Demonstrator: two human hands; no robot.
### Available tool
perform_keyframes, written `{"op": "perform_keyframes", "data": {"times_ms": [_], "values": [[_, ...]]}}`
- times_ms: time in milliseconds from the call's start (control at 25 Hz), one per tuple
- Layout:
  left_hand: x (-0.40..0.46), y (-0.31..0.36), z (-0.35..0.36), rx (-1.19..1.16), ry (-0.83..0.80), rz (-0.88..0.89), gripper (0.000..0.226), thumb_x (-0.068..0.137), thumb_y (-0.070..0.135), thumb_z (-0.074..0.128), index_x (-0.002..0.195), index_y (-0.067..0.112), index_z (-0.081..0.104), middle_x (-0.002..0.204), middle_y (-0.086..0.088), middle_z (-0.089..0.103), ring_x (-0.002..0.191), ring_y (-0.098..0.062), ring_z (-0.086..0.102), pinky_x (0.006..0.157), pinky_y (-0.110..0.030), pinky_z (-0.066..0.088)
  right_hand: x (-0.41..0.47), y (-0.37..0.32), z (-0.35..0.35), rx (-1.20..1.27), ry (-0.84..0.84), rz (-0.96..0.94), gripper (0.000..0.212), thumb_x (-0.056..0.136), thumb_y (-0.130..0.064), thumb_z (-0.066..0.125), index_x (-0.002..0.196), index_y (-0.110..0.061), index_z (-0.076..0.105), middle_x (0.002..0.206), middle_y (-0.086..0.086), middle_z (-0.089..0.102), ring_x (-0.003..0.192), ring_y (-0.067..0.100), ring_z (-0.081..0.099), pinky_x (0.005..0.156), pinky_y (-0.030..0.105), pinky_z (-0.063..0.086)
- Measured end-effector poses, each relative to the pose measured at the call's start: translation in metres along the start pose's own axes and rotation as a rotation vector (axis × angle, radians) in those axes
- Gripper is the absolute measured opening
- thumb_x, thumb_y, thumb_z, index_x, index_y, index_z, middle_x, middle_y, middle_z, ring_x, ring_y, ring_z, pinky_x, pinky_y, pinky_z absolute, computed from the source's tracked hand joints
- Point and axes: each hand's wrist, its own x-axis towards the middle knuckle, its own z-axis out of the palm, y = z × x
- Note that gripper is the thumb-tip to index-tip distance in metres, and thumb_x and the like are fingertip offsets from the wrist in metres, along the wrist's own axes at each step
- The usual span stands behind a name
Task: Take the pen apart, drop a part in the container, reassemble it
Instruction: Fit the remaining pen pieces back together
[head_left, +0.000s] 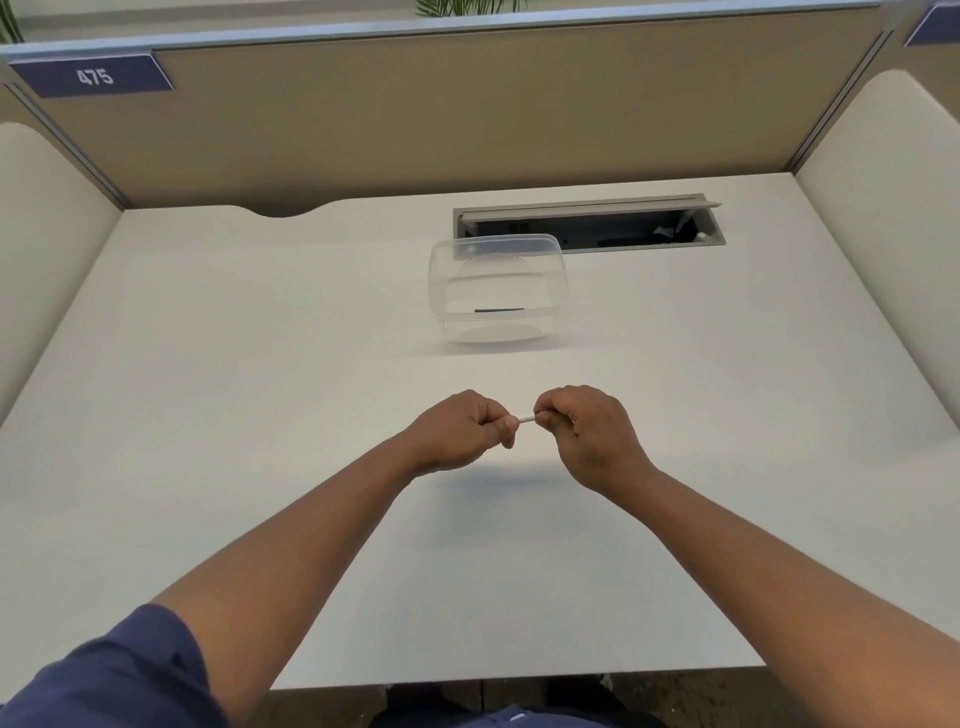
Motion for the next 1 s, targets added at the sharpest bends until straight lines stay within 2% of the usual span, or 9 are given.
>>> {"op": "perform_keyframes", "data": {"times_ms": [120, 200, 320, 480, 560, 720, 840, 920, 1000], "values": [[-0.002, 0.004, 0.008, 0.345, 0.16, 0.015, 0.033, 0.099, 0.05, 0.047, 0.081, 0.033, 0.069, 0.052, 0.016, 0.054, 0.054, -0.007, 0.049, 0.056, -0.029, 0.04, 0.004, -0.003, -0.004, 0.088, -0.113, 0.215, 0.025, 0.093, -0.009, 0.059, 0.072, -0.021, 0.061, 0.063, -0.01, 0.057, 0.059, 0.011, 0.047, 0.057, 0.03, 0.039], [-0.004, 0.004, 0.014, 0.531, 0.274, 0.092, 0.033, 0.1, 0.051, 0.043, 0.082, 0.032, 0.064, 0.054, 0.01, 0.051, 0.056, -0.013, 0.049, 0.05, -0.027, 0.031, 0.006, -0.007, -0.007, 0.167, -0.182, 0.369, 0.026, 0.094, -0.011, 0.055, 0.07, -0.021, 0.063, 0.066, -0.005, 0.06, 0.059, 0.013, 0.047, 0.057, 0.029, 0.039], [-0.005, 0.004, 0.019, 0.705, 0.382, 0.22, 0.034, 0.101, 0.046, 0.043, 0.083, 0.027, 0.064, 0.056, 0.007, 0.051, 0.055, -0.022, 0.049, 0.048, -0.028, 0.023, 0.012, -0.013, -0.009, 0.343, -0.268, 0.615, 0.028, 0.092, -0.011, 0.049, 0.068, -0.018, 0.062, 0.073, 0.003, 0.06, 0.064, 0.018, 0.045, 0.061, 0.032, 0.037], [-0.007, 0.0, 0.02, 0.855, 0.451, 0.371, 0.036, 0.1, 0.039, 0.048, 0.071, 0.019, 0.057, 0.053, 0.001, 0.052, 0.047, -0.029, 0.043, 0.047, -0.028, 0.021, 0.016, -0.011, -0.014, 0.634, -0.433, 0.88, 0.027, 0.093, -0.013, 0.046, 0.069, -0.015, 0.058, 0.06, -0.001, 0.045, 0.05, 0.013, 0.034, 0.053, 0.026, 0.026], [-0.006, 0.0, 0.018, 0.793, 0.439, 0.317, 0.036, 0.101, 0.042, 0.044, 0.077, 0.02, 0.06, 0.056, 0.003, 0.052, 0.051, -0.027, 0.046, 0.047, -0.028, 0.025, 0.015, -0.007, -0.014, 0.642, -0.428, 0.824, 0.029, 0.099, -0.018, 0.047, 0.075, -0.013, 0.063, 0.061, -0.001, 0.051, 0.052, 0.012, 0.039, 0.054, 0.026, 0.03], [-0.001, 0.004, 0.009, 0.532, 0.311, 0.059, 0.033, 0.101, 0.051, 0.04, 0.084, 0.033, 0.062, 0.06, 0.011, 0.054, 0.06, -0.012, 0.051, 0.051, -0.027, 0.03, 0.011, -0.004, -0.011, 0.591, -0.258, 0.618, 0.025, 0.103, -0.021, 0.049, 0.094, -0.012, 0.07, 0.079, -0.002, 0.07, 0.069, 0.011, 0.055, 0.063, 0.024, 0.041], [0.002, 0.004, -0.003, 0.38, 0.152, -0.015, 0.034, 0.101, 0.051, 0.044, 0.087, 0.033, 0.07, 0.066, 0.01, 0.061, 0.065, -0.013, 0.056, 0.06, -0.03, 0.042, 0.008, 0.002, -0.009, 0.492, -0.191, 0.462, 0.015, 0.099, -0.019, 0.058, 0.092, -0.018, 0.071, 0.08, -0.004, 0.071, 0.07, 0.008, 0.057, 0.064, 0.022, 0.045], [0.003, 0.003, -0.009, 0.278, 0.051, -0.036, 0.034, 0.1, 0.049, 0.048, 0.087, 0.031, 0.073, 0.076, 0.001, 0.066, 0.066, -0.017, 0.056, 0.066, -0.033, 0.045, 0.006, 0.004, -0.007, 0.356, -0.187, 0.353, 0.014, 0.098, -0.019, 0.06, 0.088, -0.02, 0.07, 0.079, -0.001, 0.07, 0.071, 0.013, 0.056, 0.066, 0.029, 0.047], [0.003, 0.003, -0.012, 0.193, -0.007, -0.032, 0.033, 0.099, 0.046, 0.051, 0.085, 0.03, 0.075, 0.076, -0.003, 0.061, 0.063, -0.017, 0.05, 0.066, -0.033, 0.043, 0.006, 0.004, -0.004, 0.19, -0.208, 0.218, 0.017, 0.099, -0.02, 0.056, 0.085, -0.019, 0.066, 0.077, 0.002, 0.065, 0.071, 0.018, 0.054, 0.066, 0.036, 0.047]]}}
